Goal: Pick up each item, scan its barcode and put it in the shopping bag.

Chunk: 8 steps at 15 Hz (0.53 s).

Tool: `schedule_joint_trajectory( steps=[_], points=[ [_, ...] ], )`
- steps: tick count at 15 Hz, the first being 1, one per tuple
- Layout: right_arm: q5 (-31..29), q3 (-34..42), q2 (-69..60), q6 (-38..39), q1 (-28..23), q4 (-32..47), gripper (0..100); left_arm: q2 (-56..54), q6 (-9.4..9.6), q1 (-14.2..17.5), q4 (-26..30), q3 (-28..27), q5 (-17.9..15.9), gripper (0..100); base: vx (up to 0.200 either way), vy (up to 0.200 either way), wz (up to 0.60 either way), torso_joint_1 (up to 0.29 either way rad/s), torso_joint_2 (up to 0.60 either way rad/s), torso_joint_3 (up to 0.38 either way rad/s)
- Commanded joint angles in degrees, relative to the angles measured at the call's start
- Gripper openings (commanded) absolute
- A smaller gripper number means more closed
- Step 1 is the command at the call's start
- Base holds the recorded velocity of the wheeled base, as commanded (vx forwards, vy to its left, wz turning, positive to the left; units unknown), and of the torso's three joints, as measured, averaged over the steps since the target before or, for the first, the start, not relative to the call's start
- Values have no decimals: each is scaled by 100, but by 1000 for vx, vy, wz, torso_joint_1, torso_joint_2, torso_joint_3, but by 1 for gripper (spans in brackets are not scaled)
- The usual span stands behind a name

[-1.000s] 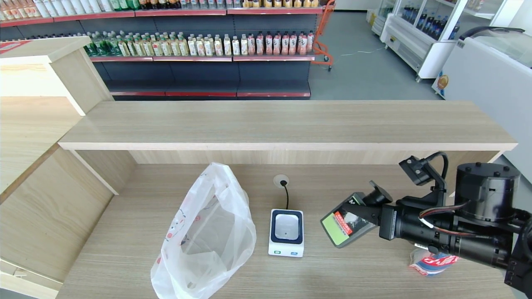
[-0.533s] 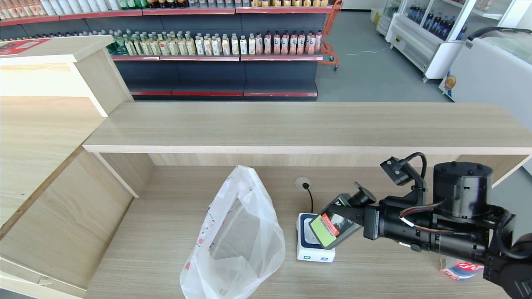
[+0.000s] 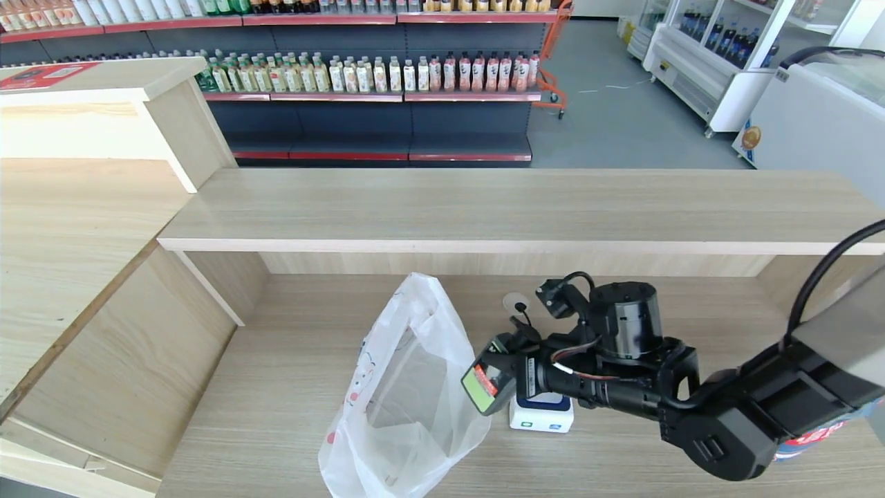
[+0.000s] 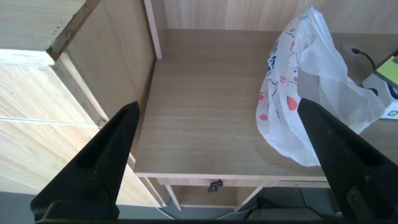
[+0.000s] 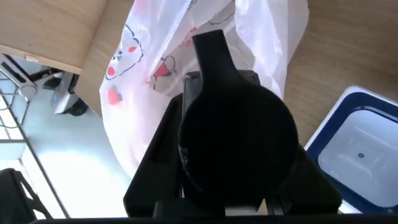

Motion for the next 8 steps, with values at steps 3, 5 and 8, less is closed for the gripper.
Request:
schedule_joint_trajectory(
  steps=[3,5,8],
  points=[
    [-10,-694,1345,-996,293,-433,0,-2,-2,5,-4,1,-2,100,0,0,0,0,0,0],
    [-1,-1054,1679,-1427,380,-459,0,-2,-2,5,-4,1,7,100,0,0,0,0,0,0],
    [8,-1696,2163,-1954,503,-459,0,-2,-2,5,-4,1,7,100,0,0,0,0,0,0]
  ],
)
